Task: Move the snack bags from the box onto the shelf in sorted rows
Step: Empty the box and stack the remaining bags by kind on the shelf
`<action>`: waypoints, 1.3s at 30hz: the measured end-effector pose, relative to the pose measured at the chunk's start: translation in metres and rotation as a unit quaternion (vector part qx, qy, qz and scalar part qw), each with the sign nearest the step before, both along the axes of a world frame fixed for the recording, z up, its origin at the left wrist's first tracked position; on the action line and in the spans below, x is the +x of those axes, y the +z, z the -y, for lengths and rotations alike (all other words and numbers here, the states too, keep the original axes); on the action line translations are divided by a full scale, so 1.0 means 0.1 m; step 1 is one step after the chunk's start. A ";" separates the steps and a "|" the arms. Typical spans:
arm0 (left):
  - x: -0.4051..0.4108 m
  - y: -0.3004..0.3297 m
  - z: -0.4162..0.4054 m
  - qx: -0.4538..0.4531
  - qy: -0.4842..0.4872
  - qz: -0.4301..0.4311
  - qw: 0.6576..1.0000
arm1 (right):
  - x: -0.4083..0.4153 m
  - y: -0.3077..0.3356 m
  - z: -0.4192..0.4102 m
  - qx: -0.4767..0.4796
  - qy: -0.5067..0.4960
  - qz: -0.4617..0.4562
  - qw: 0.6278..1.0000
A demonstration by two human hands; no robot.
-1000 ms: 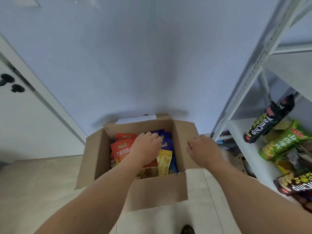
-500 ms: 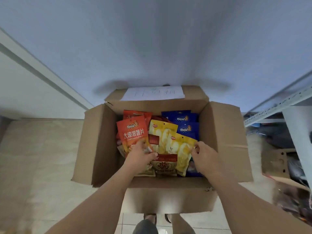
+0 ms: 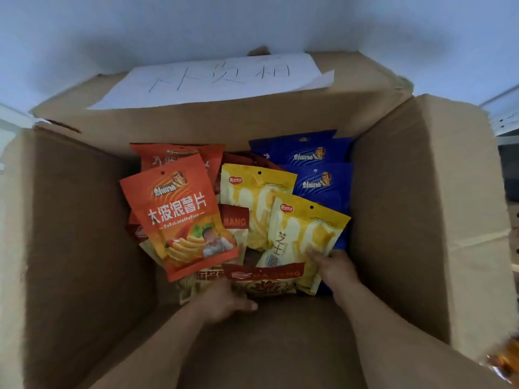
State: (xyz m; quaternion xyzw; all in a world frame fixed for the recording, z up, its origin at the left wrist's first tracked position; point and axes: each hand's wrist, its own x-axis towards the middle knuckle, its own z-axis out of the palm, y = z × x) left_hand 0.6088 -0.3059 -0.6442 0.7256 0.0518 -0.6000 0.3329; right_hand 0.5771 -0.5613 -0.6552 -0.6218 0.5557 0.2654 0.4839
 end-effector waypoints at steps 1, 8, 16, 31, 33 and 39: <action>0.00 -0.06 0.02 -0.002 -0.007 0.001 1.000 | -0.03 -0.08 0.01 0.000 -0.018 0.002 1.000; -0.04 -0.29 0.15 -0.048 0.021 0.020 0.998 | -0.15 -0.30 0.02 0.068 -0.035 0.009 0.997; 0.06 0.11 0.10 -0.064 0.070 0.044 0.994 | -0.10 -0.01 0.01 0.092 -0.052 0.089 0.990; -0.12 2.97 0.14 -0.168 -0.054 0.116 0.977 | -0.95 2.89 0.19 -0.011 -0.179 0.324 0.929; -0.30 3.36 0.12 -0.207 -0.112 0.134 0.963 | -1.34 3.30 0.11 -0.035 -0.200 0.354 0.913; -1.06 4.18 0.30 -0.241 -0.294 0.144 0.914 | -2.77 4.30 -0.06 -0.104 -0.298 0.378 0.870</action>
